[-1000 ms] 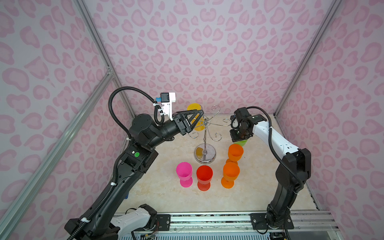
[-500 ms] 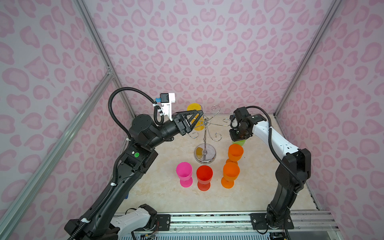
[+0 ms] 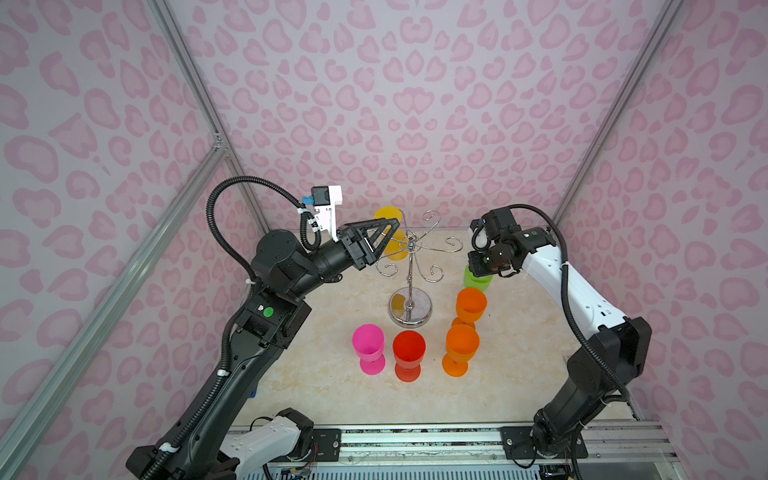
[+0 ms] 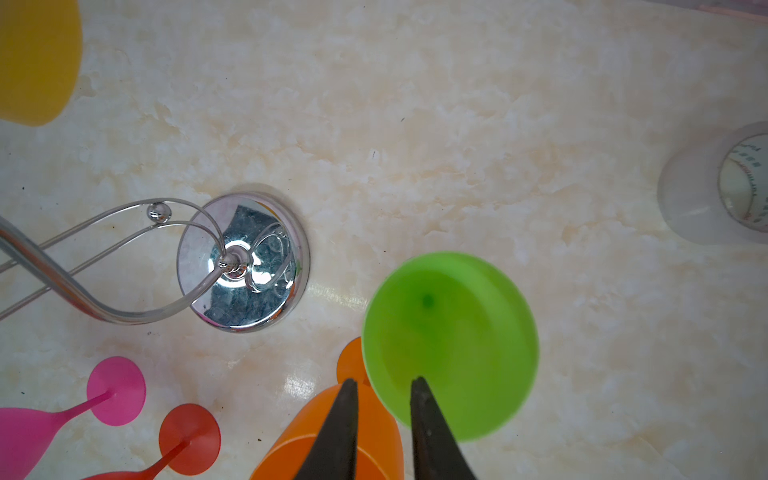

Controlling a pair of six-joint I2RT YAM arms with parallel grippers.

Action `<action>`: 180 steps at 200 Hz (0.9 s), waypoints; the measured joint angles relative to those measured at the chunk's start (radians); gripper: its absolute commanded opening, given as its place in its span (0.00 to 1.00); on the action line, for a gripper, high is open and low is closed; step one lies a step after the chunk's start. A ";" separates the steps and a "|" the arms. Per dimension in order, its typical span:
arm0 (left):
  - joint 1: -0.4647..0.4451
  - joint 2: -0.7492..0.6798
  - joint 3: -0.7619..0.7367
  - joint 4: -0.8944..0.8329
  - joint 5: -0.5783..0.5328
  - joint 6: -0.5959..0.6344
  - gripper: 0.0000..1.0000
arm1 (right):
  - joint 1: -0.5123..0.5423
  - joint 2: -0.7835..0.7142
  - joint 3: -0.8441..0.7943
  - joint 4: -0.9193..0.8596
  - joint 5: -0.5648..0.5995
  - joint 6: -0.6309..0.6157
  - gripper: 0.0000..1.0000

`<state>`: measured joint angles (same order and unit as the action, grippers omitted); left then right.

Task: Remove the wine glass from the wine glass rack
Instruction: 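Open the right gripper and withdraw it while the left gripper draws back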

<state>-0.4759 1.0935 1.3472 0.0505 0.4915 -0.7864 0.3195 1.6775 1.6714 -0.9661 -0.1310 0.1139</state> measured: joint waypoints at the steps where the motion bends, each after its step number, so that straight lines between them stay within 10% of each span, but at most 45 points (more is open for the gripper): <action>1: 0.002 0.000 -0.001 0.001 0.000 0.000 0.64 | -0.001 -0.002 -0.001 0.000 0.000 0.000 0.24; 100: 0.419 0.259 0.001 0.160 0.168 -0.215 0.59 | -0.162 -0.438 -0.291 0.262 -0.035 0.139 0.26; 180: 0.396 0.549 0.100 0.258 0.302 -0.259 0.59 | -0.223 -0.514 -0.346 0.328 -0.064 0.175 0.27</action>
<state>-0.0799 1.6428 1.4467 0.3084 0.7937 -1.0458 0.0967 1.1637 1.3251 -0.6384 -0.1955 0.2886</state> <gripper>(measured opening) 0.595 0.272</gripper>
